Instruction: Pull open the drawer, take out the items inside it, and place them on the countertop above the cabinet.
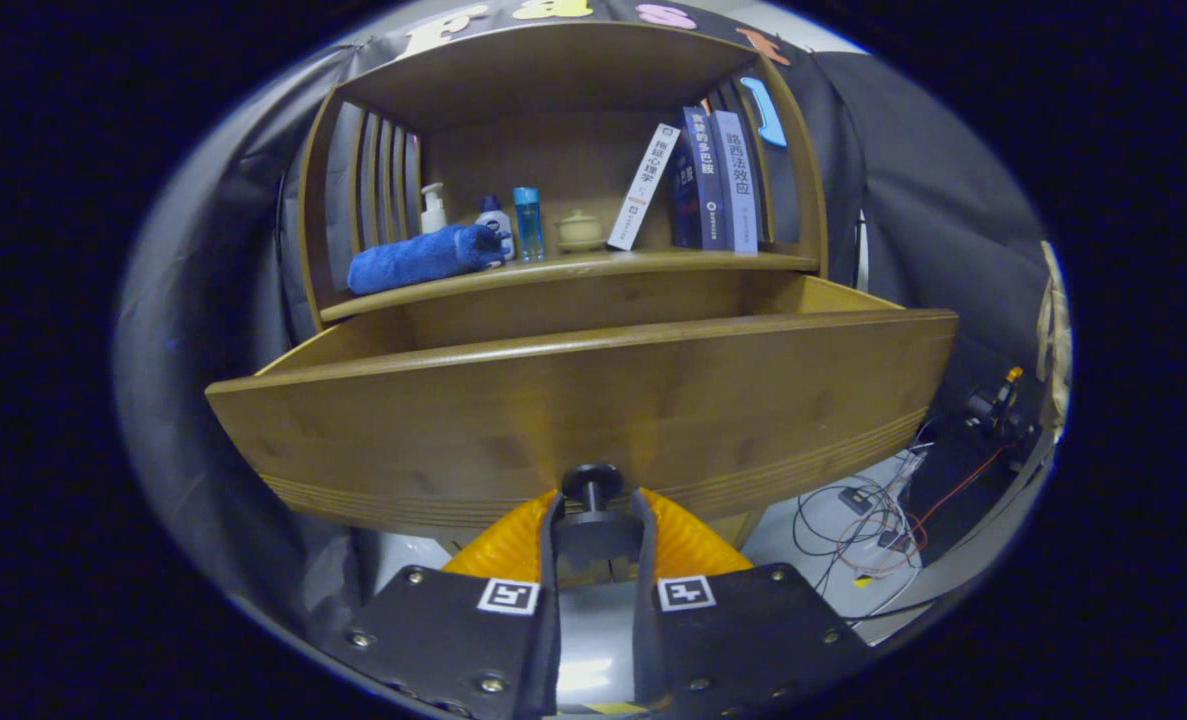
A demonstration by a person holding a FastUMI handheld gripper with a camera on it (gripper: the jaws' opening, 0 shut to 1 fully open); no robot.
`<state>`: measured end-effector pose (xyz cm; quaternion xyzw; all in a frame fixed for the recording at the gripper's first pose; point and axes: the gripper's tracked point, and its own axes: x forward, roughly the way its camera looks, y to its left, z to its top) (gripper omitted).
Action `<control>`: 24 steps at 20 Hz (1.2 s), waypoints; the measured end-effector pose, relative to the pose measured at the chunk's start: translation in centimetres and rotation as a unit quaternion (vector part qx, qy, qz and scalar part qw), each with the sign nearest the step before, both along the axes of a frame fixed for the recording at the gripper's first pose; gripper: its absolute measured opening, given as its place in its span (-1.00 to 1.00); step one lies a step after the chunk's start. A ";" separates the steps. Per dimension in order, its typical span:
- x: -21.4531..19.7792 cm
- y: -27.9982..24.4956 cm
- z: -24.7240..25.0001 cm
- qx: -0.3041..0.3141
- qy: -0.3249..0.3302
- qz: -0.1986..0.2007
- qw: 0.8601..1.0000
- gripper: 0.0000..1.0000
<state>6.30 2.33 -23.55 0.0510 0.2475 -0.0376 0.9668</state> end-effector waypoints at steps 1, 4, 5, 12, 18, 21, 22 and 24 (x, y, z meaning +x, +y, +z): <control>0.1 0.0 0.1 0.002 -0.001 -0.005 1.000 -0.42; -0.1 -0.1 0.1 0.007 0.000 -0.009 1.000 -0.42; 0.0 0.0 0.2 0.014 -0.005 -0.008 1.000 -0.42; 0.0 0.1 0.3 0.003 -0.007 0.009 1.000 -0.23; -0.4 -0.5 3.9 0.014 -0.073 0.003 0.997 0.43; -0.2 -1.6 6.6 -0.003 -0.110 -0.018 0.994 0.54; -0.2 -1.6 7.5 -0.005 -0.118 -0.019 0.993 0.54; 0.1 -1.7 10.4 -0.016 -0.139 -0.021 0.990 0.54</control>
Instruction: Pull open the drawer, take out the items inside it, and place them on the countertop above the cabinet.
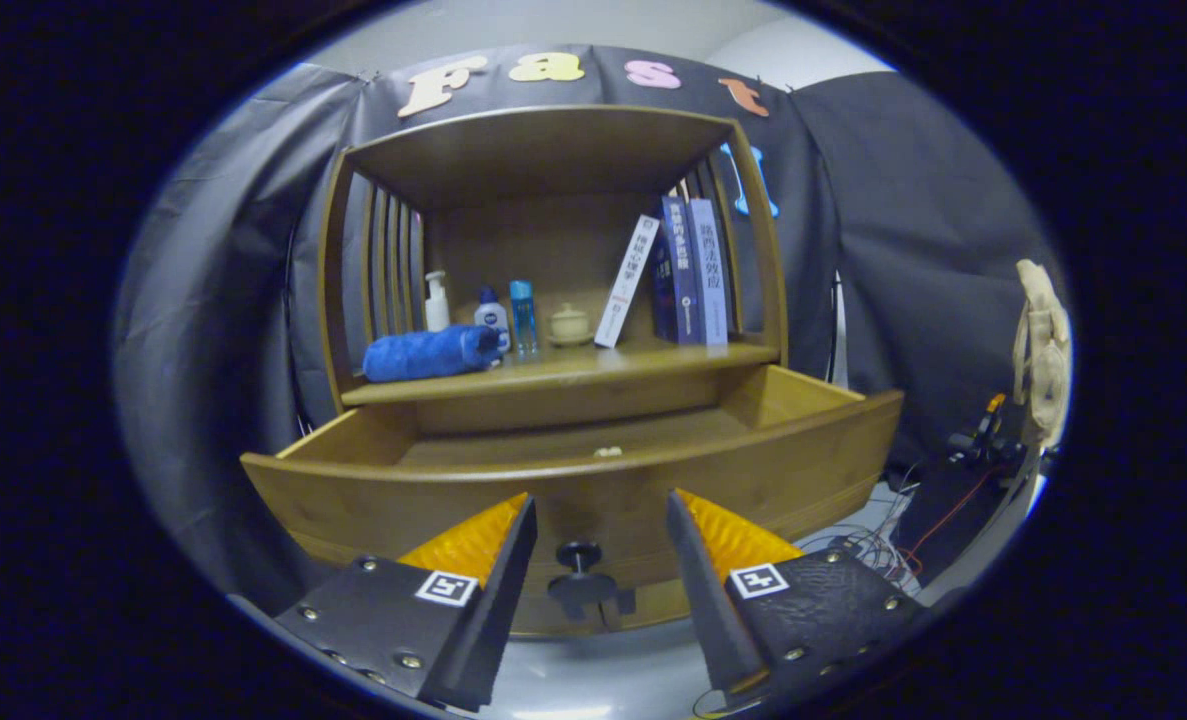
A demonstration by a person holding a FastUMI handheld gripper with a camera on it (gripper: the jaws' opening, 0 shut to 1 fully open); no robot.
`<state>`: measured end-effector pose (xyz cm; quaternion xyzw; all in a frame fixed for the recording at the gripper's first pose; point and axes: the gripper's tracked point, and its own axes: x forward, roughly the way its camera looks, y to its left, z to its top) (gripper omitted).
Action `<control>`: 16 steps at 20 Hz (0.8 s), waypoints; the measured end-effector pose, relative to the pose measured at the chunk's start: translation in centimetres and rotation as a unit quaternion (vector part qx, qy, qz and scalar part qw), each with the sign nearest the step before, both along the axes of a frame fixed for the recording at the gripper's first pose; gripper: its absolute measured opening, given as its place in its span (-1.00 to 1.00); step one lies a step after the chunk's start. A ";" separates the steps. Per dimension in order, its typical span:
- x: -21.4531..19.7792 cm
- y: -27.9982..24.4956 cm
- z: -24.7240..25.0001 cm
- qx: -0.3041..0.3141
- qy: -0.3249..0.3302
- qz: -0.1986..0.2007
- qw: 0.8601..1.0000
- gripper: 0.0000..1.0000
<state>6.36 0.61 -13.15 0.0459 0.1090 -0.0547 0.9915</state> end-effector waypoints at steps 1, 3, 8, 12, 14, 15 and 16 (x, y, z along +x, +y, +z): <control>0.5 -0.2 1.9 -0.010 -0.017 -0.004 1.000 0.54; 1.6 -0.5 5.8 -0.026 -0.048 -0.013 0.998 0.54; 5.6 -0.9 8.2 -0.023 -0.033 -0.040 0.998 0.53; 8.6 -1.1 6.5 -0.015 0.029 -0.061 0.998 0.54; 9.7 -1.1 5.1 -0.019 0.079 -0.073 0.994 0.54; 10.3 -0.9 4.3 -0.020 0.106 -0.073 0.991 0.54; 10.7 -0.6 3.2 -0.020 0.134 -0.070 0.988 0.54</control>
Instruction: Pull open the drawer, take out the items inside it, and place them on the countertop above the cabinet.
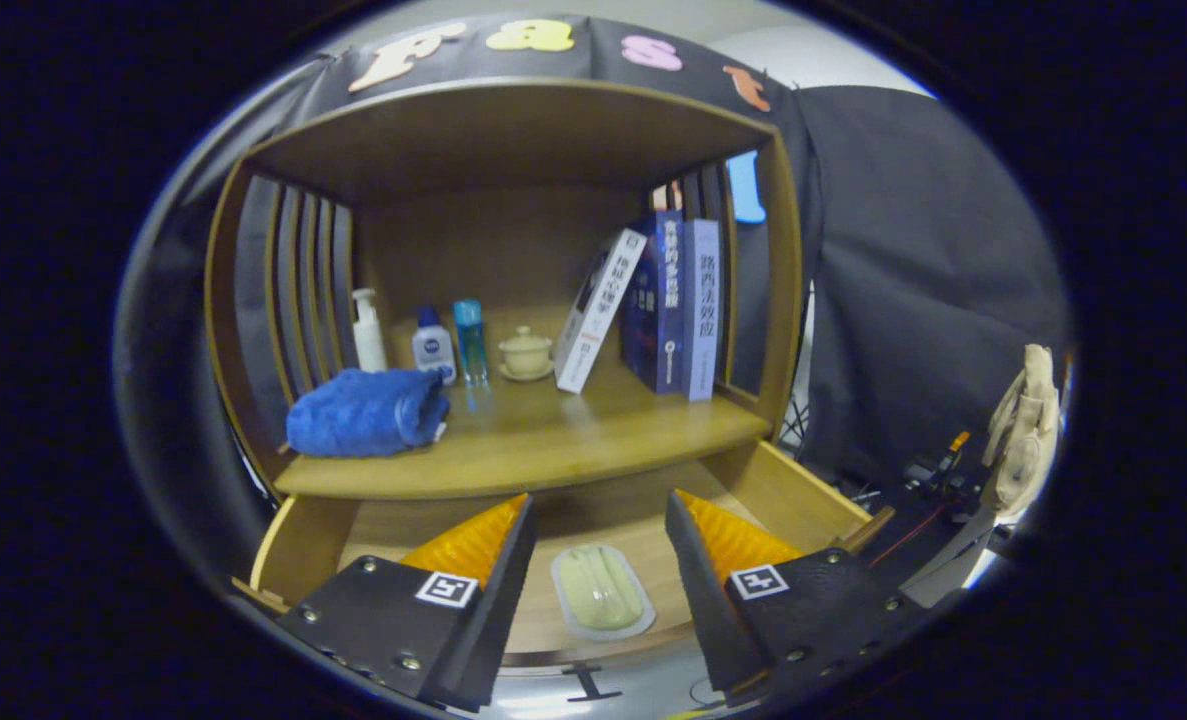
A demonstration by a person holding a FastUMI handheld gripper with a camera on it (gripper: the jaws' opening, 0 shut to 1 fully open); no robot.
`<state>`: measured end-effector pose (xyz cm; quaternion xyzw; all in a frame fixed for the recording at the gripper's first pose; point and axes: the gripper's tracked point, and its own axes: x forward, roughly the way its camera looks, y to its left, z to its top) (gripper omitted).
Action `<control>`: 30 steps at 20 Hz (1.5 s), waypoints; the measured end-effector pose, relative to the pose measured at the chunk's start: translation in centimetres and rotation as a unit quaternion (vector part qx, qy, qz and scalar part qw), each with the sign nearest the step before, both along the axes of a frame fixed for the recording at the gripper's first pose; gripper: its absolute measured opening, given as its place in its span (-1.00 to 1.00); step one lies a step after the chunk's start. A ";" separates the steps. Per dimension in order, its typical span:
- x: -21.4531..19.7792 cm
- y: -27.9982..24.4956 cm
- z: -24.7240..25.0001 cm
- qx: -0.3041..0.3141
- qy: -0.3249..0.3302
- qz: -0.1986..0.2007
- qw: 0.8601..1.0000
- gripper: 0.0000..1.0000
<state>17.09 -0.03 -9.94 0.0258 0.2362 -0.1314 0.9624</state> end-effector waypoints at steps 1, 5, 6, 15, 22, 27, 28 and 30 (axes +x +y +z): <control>0.5 0.4 -0.8 0.004 0.024 0.005 1.000 0.54; 2.2 1.4 -4.6 0.028 0.111 0.008 0.993 0.55; 2.4 1.7 -5.8 0.034 0.134 0.012 0.990 0.55; 2.4 0.8 -12.3 0.072 0.206 0.047 0.975 0.41; 2.9 -0.4 -13.8 0.070 0.187 0.047 0.979 -0.35; 2.8 -0.3 -13.6 0.056 0.168 0.055 0.983 -0.76; 2.7 -0.2 -13.7 0.054 0.168 0.058 0.983 -0.76; 2.9 -0.2 -13.5 0.046 0.164 0.060 0.984 -0.76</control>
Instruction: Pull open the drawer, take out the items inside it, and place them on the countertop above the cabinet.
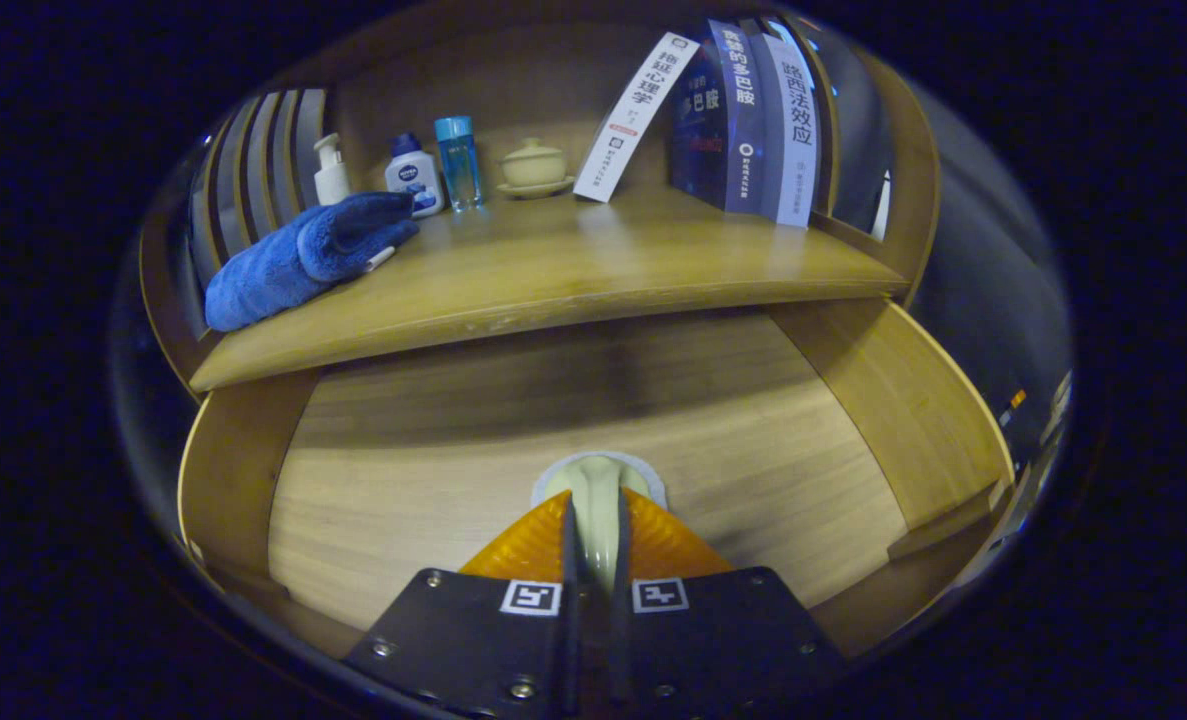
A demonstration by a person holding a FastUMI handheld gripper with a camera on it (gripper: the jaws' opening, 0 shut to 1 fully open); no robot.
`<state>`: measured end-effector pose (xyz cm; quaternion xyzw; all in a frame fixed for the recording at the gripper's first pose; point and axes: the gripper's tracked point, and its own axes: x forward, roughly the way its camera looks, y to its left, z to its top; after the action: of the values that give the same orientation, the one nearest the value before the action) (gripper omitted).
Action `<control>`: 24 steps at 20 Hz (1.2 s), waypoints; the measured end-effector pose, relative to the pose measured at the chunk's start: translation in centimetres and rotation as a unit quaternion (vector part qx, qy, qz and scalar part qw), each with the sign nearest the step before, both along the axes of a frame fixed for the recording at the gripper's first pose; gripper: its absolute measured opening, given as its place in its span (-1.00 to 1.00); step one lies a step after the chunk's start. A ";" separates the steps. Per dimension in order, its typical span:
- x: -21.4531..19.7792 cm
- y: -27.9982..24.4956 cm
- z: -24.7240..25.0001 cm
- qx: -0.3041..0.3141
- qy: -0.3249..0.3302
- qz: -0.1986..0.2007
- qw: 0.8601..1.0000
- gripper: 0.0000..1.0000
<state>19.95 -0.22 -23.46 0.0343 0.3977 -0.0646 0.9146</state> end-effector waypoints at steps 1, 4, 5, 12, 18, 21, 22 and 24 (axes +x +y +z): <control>-0.1 0.1 0.1 -0.005 0.001 0.001 1.000 -0.76; 0.0 0.6 1.9 -0.023 -0.018 0.008 1.000 -0.76; 0.1 0.6 2.9 -0.027 -0.031 0.006 0.999 -0.77; 0.8 0.1 13.2 -0.076 -0.129 -0.010 0.989 -0.77; 5.2 0.7 20.3 -0.090 -0.187 -0.004 0.978 -0.77; 8.3 1.3 21.2 -0.062 -0.196 -0.002 0.979 -0.77; 9.3 1.3 20.9 -0.056 -0.195 0.000 0.979 -0.77; 11.4 1.0 20.1 -0.048 -0.190 -0.008 0.981 -0.77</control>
<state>31.31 0.76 -3.36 0.0054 0.2126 -0.0829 0.9736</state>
